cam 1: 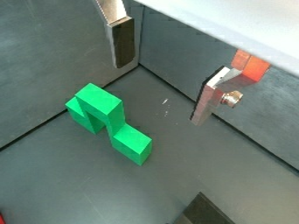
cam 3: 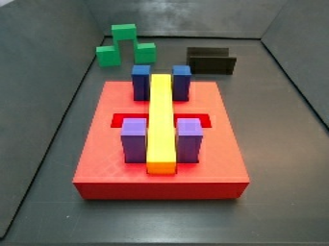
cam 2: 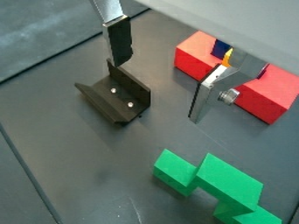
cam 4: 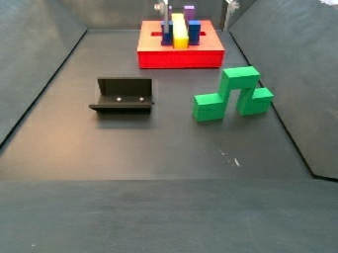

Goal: Pick up the green object. Move up. Move to above the board. Insert the green object.
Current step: Pick up the green object.

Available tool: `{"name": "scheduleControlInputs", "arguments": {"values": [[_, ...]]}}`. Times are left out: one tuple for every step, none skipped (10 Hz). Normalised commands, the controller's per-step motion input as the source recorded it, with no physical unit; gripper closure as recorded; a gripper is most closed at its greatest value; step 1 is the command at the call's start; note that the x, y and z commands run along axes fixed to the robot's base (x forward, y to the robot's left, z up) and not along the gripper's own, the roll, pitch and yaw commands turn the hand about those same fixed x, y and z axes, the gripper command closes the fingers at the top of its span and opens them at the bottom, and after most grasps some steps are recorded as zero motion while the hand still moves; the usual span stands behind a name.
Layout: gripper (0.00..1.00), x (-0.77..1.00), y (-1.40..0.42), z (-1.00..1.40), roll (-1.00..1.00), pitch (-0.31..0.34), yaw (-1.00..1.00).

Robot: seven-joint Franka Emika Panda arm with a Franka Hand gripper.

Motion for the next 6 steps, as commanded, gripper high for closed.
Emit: {"name": "scheduleControlInputs", "arguments": {"values": [[0.00,-0.15,-0.11,-0.29,-0.01,-0.103,0.01],[0.00,-0.37,-0.25,-0.61,-0.04,-0.191,0.09],[0.00,-0.57,-0.18,-0.69,0.00,-0.156,0.20],[0.00,-0.53,-0.08,-0.65,0.06,-0.139,0.15],[0.00,-0.53,0.00,-0.57,0.08,-0.113,0.18],[0.00,-0.49,0.00,-0.39,0.11,-0.066,0.23]]}}
